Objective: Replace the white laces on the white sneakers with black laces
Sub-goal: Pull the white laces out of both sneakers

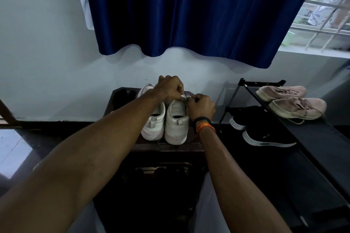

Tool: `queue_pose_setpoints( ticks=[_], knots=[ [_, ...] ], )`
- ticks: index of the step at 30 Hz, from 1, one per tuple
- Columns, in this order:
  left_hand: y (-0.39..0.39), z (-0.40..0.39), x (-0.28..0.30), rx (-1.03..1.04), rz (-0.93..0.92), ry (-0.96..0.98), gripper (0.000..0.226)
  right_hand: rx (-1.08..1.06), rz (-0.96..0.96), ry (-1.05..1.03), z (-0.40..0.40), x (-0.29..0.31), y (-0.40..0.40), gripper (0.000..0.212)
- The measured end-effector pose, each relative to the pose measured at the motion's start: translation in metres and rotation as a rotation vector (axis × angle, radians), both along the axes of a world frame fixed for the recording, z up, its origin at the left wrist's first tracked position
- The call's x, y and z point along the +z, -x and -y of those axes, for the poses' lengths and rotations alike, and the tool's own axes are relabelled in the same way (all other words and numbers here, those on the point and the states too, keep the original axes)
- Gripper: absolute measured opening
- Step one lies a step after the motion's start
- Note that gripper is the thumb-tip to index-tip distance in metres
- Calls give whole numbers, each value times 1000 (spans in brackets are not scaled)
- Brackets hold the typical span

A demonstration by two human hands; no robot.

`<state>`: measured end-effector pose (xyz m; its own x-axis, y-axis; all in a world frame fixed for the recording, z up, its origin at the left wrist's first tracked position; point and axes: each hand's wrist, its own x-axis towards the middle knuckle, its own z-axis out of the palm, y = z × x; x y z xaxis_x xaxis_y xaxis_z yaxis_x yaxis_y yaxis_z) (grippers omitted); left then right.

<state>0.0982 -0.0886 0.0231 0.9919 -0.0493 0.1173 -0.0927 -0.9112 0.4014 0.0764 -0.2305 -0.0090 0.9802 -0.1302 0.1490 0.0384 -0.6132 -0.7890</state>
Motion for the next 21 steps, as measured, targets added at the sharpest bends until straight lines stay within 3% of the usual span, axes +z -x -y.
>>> queue_pose_setpoints(
  ticks=[2, 7, 11, 17, 21],
  knots=[
    [-3, 5, -2, 21, 11, -25, 7, 2, 5, 2, -1, 0, 0, 21],
    [-1, 7, -1, 85, 8, -79, 26, 1, 22, 9, -1, 1, 1, 23],
    [5, 1, 6, 245, 19, -130, 17, -21, 11, -4, 0, 1, 0, 23],
    [19, -53, 5, 697, 135, 77, 28, -22, -5, -14, -1, 1, 1, 23],
    [22, -68, 10, 681, 150, 132, 20, -28, 14, -17, -3, 1, 2, 20]
  ],
)
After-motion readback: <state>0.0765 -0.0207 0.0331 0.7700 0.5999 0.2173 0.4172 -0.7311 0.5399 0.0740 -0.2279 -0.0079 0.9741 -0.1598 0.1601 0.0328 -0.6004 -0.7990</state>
